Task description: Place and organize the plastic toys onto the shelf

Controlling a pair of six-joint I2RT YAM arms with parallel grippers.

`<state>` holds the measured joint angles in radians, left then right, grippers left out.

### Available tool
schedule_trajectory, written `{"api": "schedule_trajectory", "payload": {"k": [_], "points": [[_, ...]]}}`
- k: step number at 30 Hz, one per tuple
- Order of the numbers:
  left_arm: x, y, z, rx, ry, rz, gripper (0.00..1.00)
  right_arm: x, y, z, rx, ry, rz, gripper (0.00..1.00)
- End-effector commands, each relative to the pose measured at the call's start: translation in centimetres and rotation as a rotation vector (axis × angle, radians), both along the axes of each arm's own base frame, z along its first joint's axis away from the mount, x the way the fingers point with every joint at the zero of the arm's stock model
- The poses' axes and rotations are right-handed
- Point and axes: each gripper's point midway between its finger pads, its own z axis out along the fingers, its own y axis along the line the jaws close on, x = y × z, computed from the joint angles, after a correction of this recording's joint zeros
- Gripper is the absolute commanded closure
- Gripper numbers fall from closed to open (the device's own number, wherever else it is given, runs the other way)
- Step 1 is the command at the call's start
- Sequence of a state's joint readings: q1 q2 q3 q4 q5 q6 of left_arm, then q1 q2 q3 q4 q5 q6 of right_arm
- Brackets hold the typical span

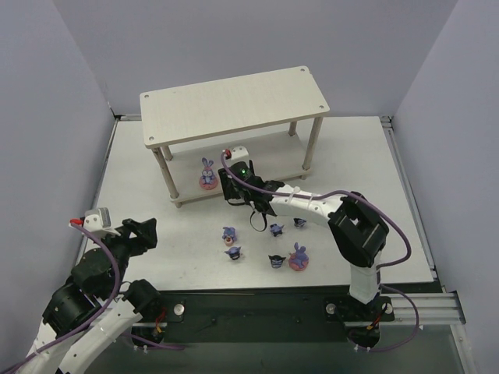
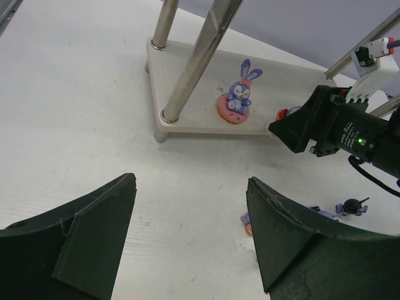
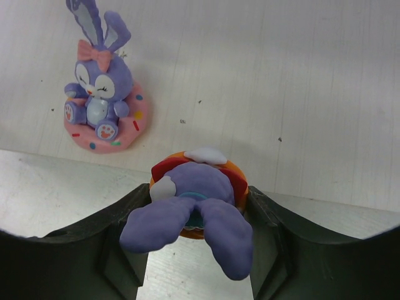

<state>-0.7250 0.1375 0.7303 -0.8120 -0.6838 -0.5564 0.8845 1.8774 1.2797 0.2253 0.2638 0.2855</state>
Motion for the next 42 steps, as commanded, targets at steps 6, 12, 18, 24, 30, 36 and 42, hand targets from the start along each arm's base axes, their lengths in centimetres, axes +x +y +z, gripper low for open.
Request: {"api": "schedule_trajectory", "payload": {"k": [6,12,18,24,30,36,42], "points": [[0.3,-0.2,0.2,0.015,0.004,-0.002,0.19,3.3,1.3,3.6,0.094,-0.099,-0.016,0.74],[0.4,-0.2,0.1,0.018,0.007,0.001,0.19,4.4,1.4,2.7,0.094,-0.091,-0.013,0.74],[0.5,-0.2,0.0,0.025,0.013,0.004,0.19,5.0,1.2,2.3,0.096,-0.09,-0.018,0.7],[0.5,-0.3,-0.1,0.029,0.018,0.005,0.19,5.2,1.1,1.8,0.092,-0.082,-0.019,0.62],[0.5,-0.3,-0.1,0.028,0.017,0.005,0.19,5.5,1.1,1.3,0.082,-0.075,-0.019,0.54],[0.5,-0.2,-0.1,0.029,0.018,0.007,0.19,5.9,0.9,1.0,0.064,-0.083,-0.03,0.49],[0.5,-0.3,0.0,0.028,0.017,0.005,0.19,5.7,0.7,1.3,0.064,-0.09,-0.027,0.39]]}}
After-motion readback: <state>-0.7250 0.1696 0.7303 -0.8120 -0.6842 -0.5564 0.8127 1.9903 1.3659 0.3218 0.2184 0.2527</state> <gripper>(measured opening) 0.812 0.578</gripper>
